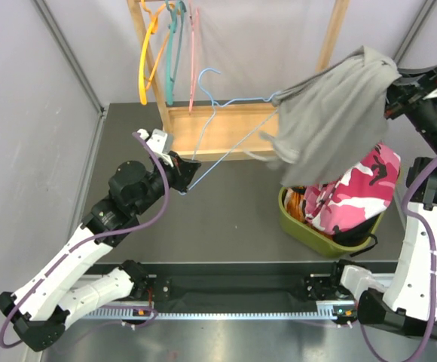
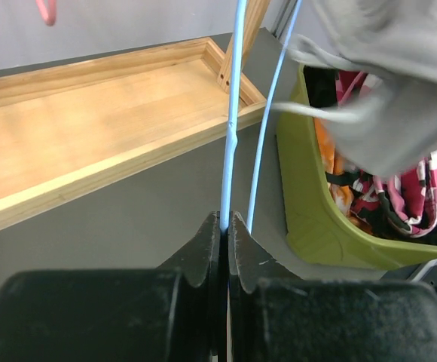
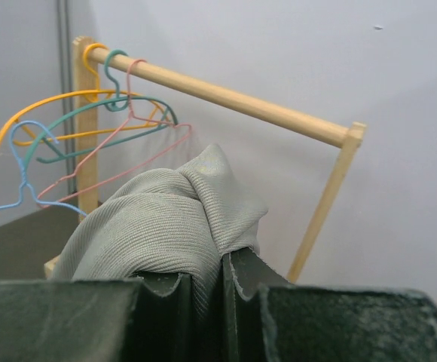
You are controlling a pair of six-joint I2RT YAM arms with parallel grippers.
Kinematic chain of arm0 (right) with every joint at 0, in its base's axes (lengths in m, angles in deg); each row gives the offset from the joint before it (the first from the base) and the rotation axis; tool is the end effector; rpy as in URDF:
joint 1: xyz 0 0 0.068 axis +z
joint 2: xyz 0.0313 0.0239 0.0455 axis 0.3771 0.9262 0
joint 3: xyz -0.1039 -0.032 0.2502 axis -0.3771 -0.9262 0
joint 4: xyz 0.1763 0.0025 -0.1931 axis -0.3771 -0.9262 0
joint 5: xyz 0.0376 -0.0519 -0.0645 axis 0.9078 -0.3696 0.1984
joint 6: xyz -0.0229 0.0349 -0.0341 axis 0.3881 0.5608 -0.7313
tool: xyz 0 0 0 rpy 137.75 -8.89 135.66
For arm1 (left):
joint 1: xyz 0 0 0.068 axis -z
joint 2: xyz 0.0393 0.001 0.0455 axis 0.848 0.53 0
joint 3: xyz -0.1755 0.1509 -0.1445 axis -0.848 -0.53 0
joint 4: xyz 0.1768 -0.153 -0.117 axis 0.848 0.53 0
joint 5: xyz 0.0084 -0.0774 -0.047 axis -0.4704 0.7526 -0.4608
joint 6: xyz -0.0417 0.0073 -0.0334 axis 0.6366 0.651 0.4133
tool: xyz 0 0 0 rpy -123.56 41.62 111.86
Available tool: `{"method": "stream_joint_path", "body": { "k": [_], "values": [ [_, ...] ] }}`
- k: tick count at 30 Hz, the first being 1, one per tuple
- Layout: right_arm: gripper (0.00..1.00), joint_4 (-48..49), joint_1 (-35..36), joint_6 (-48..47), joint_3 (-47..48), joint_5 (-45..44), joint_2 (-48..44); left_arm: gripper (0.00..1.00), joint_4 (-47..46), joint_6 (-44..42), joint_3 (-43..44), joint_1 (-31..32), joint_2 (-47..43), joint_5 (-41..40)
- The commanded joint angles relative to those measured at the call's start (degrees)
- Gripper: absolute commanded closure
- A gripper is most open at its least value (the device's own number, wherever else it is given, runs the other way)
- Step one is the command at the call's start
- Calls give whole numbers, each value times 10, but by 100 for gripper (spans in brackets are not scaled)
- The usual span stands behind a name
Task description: Remove the trousers from the hanger
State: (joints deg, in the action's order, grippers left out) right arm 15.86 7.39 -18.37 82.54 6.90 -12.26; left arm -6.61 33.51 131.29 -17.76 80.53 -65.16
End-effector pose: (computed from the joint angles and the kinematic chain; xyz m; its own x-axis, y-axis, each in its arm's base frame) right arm 0.1481 -0.0114 0.5700 0.4133 0.0288 -0.9102 -0.5409 0.8118 -0.2199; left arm 0.1402 -0.1163 0.3969 -0.2440 -0.1777 -0.9533 0.5594 0.7772 -0.2881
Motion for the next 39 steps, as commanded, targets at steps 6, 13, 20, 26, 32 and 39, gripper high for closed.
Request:
{"method": "stream_joint_path", "body": {
  "k": [6, 13, 20, 26, 32, 39],
  "values": [
    [100, 27, -94, -5, 29, -87, -51, 100, -22, -28, -11, -2, -1, -36],
    [100, -106, -126, -112, -12, -158, -81, 100, -28, -56, 4, -2, 2, -33],
    [100, -181, -129, -228, -135, -164, -118, 100, -36, -74, 38, -3, 17, -28],
    [100, -268, -130, -341, -269, -163, -121, 100, -50, -81, 72, -2, 32, -35],
    [93, -336, -130, -422, -362, -137, -93, 100, -77, -90, 105, -2, 76, -53],
    [6, -394, -130, -484, -358, -143, -82, 100, -95, -89, 205, -4, 191, -108]
  ]
}}
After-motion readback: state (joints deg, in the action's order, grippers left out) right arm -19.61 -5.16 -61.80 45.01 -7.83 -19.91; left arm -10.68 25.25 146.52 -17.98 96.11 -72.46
